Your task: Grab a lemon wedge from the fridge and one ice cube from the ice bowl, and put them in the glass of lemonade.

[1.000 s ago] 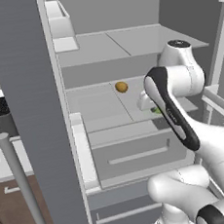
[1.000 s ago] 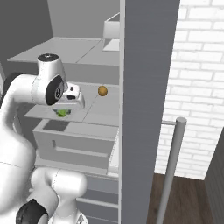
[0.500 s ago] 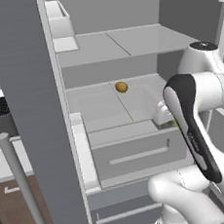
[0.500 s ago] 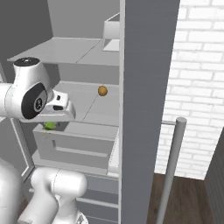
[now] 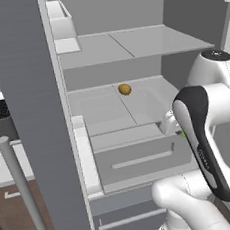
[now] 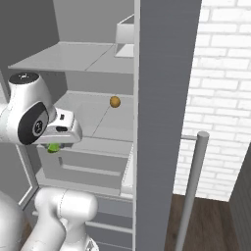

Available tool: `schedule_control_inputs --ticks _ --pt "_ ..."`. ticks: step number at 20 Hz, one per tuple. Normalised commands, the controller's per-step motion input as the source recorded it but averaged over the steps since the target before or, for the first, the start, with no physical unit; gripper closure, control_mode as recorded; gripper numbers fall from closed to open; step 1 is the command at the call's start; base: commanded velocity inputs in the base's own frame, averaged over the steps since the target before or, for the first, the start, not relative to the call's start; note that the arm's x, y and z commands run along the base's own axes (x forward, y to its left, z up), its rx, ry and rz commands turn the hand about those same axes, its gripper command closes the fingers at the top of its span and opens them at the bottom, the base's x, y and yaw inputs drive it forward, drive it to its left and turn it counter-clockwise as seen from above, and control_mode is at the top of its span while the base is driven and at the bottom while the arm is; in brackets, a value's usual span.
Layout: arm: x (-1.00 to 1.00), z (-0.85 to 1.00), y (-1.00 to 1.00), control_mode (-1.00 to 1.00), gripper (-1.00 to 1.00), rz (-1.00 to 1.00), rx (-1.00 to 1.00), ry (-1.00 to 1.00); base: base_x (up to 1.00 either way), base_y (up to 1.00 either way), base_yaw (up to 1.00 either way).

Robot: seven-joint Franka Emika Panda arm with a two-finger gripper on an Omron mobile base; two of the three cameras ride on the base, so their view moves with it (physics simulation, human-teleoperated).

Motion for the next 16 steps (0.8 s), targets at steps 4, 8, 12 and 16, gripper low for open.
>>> schedule_control_inputs --ticks 4,8,12,16 --pt "-0.07 0.0 0.0 1.0 1.0 0.0 0.0 0.0 -0.67 -0.07 -0.01" --pt "0.0 0.0 0.0 1.0 1.0 0.0 0.0 0.0 -1.0 0.0 0.0" --pt "0.0 0.0 0.0 1.0 1.0 0.0 0.0 0.0 -1.0 0.03 0.05" --pt "0.0 0.0 0.0 1.0 1.0 0.0 0.0 0.0 -0.89 0.63 0.51"
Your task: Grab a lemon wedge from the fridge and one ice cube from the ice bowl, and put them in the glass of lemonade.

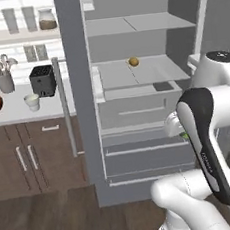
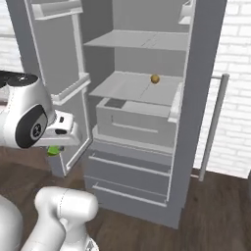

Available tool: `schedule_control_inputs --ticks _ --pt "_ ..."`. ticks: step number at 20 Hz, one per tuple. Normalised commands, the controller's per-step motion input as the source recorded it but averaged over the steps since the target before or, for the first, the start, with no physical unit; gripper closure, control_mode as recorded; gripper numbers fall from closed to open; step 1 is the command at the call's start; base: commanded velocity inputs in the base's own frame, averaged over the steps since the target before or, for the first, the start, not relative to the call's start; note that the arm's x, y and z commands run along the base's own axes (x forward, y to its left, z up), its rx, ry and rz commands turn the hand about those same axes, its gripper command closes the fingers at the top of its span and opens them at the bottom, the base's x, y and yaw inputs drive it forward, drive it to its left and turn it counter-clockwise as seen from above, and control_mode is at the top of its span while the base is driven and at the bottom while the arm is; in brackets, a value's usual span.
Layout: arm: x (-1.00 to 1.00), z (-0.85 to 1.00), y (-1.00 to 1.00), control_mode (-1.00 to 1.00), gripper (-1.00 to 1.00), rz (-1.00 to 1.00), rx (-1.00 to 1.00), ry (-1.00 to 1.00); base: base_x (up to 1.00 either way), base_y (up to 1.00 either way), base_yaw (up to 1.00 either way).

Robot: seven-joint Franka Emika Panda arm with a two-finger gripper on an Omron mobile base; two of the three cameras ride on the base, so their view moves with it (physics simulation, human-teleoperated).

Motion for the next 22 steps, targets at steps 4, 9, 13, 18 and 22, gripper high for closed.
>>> schedule_control_inputs --ticks 4,9,13,18,22 --pt "0.0 0.0 0.0 1.0 1.0 0.0 0.0 0.0 -0.49 0.76 0.73" --pt "0.0 0.0 0.0 1.0 1.0 0.0 0.0 0.0 -0.07 0.88 0.56" --pt "0.0 0.0 0.0 1.0 1.0 0.0 0.0 0.0 0.62 1.0 0.26" --pt "0.0 0.0 0.0 1.0 1.0 0.0 0.0 0.0 1.0 0.6 0.05" --pt "0.0 0.0 0.0 1.0 1.0 0.0 0.0 0.0 1.0 -0.19 0.33"
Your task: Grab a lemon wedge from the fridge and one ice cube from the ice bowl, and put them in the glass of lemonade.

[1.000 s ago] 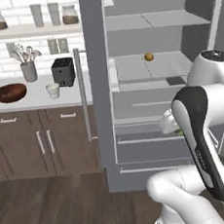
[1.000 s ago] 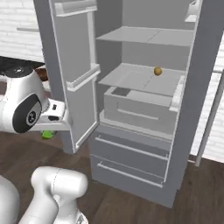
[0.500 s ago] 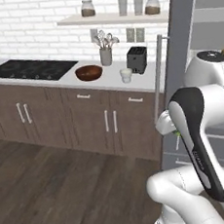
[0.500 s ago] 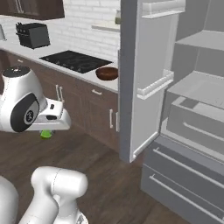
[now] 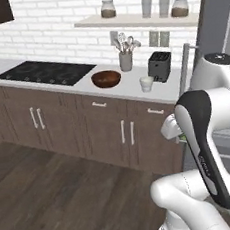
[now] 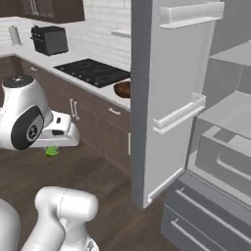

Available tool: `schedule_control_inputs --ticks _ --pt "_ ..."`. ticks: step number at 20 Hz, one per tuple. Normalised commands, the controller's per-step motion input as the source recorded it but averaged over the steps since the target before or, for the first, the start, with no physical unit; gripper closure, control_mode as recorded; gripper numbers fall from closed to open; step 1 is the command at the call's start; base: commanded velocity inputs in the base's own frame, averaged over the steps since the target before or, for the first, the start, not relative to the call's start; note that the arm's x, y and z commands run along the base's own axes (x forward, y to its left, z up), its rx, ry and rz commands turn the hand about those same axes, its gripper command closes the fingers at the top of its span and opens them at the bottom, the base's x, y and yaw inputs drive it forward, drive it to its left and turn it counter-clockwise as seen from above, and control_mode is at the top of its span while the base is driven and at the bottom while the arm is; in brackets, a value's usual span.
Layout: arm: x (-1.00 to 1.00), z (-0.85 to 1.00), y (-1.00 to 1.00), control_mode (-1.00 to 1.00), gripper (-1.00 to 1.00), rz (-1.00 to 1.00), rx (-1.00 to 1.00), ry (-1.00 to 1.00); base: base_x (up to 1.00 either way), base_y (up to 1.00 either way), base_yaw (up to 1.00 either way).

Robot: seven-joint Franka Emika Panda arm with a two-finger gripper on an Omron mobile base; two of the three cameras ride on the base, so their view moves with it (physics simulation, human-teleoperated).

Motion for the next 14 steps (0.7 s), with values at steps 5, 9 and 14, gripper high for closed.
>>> schedule_control_inputs --ticks 5,9,14 --pt "0.0 0.0 0.0 1.0 1.0 0.0 0.0 0.0 0.88 -0.23 0.25" --pt "0.0 0.0 0.0 1.0 1.0 0.0 0.0 0.0 0.94 0.58 -0.1" --pt "0.0 0.0 0.0 1.0 1.0 0.0 0.0 0.0 0.71 1.0 -0.45"
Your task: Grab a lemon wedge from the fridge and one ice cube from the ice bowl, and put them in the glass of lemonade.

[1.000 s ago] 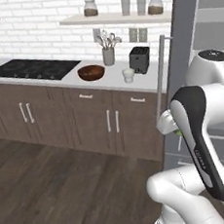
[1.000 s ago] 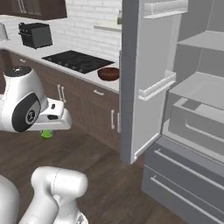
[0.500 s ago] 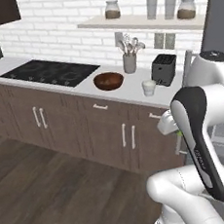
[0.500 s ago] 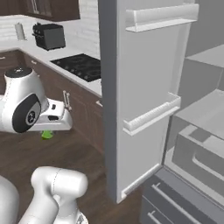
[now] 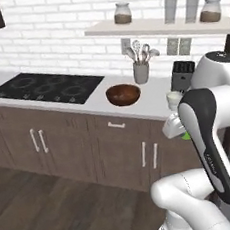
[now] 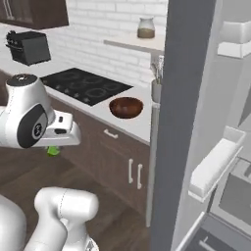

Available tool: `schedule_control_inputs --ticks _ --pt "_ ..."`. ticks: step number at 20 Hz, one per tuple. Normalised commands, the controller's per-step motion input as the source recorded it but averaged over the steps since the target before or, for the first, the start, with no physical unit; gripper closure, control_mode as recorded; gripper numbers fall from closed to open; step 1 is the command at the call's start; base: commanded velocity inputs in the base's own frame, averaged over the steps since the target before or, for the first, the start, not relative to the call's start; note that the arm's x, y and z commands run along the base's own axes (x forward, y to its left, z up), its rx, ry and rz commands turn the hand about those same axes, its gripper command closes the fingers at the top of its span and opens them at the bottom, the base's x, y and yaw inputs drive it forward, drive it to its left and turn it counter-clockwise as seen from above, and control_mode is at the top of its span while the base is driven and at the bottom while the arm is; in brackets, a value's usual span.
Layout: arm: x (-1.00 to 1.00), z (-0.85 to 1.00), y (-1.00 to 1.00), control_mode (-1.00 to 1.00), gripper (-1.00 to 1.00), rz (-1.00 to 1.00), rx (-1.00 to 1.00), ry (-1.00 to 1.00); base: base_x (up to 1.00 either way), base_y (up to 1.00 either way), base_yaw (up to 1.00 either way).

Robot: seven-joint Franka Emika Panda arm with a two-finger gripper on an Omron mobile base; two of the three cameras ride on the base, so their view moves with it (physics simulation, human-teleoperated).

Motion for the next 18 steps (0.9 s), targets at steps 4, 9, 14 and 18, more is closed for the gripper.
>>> schedule_control_inputs --ticks 4,9,14,18 --pt "0.0 0.0 0.0 1.0 1.0 0.0 0.0 0.0 0.76 0.73 -0.67" --pt "0.0 0.0 0.0 1.0 1.0 0.0 0.0 0.0 0.7 0.52 -0.75" --pt "0.0 0.0 0.0 1.0 1.0 0.0 0.0 0.0 0.49 0.4 -0.8" --pt "0.0 0.0 0.0 1.0 1.0 0.0 0.0 0.0 0.43 0.25 -0.77"
